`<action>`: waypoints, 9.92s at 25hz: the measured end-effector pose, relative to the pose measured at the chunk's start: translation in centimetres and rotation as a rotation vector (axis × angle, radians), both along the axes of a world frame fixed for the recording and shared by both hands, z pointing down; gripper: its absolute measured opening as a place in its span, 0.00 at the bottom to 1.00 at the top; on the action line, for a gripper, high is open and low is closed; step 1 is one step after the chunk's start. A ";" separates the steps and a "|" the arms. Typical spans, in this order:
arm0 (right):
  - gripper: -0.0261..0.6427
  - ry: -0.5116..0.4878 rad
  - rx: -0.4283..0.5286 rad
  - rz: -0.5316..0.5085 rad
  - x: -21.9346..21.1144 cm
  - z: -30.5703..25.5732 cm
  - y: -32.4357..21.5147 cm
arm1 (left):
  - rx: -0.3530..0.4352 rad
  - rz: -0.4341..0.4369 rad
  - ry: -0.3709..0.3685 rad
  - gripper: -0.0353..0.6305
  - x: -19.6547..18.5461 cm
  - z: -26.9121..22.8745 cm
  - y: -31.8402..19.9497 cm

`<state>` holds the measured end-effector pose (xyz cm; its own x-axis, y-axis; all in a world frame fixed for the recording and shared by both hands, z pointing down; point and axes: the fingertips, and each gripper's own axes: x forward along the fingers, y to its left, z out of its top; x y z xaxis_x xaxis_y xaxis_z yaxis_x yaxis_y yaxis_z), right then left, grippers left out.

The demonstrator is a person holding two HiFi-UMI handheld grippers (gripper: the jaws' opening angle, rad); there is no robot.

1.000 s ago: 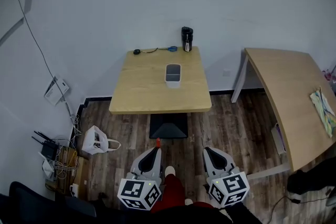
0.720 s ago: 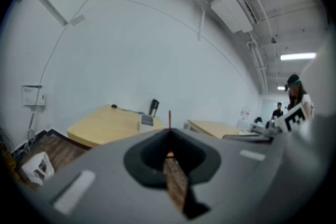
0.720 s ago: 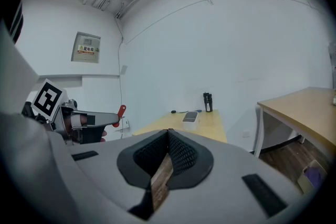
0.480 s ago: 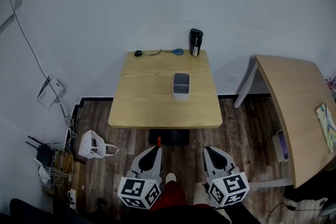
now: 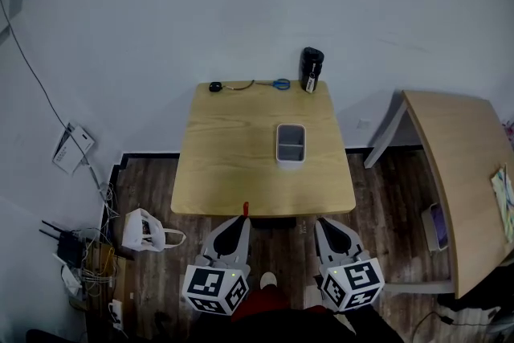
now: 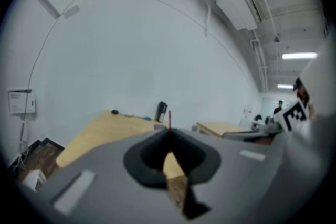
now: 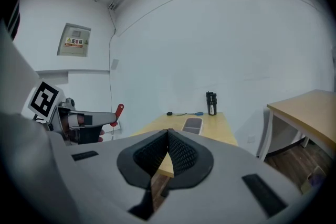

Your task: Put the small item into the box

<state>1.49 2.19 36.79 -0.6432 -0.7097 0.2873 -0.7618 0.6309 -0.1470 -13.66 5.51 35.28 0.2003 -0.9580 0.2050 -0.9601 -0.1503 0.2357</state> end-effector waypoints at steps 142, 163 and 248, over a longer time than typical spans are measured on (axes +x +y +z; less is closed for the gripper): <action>0.05 0.072 -0.292 0.161 2.1 10.6 -22.3 | -0.499 0.372 -0.202 0.08 6.6 16.2 -26.5; 0.05 0.074 -0.291 0.151 1.9 10.6 -22.4 | -0.498 0.382 -0.203 0.09 6.8 16.2 -26.4; 0.05 0.018 -0.026 0.005 -3.0 1.2 -11.1 | -0.131 0.018 -0.064 0.06 -3.3 2.6 -11.3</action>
<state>-1.52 -8.92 38.00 -0.6344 -0.7049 0.3172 -0.7674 0.6236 -0.1491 -16.95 -5.80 37.85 0.2002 -0.9184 0.3414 -0.9711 -0.1399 0.1931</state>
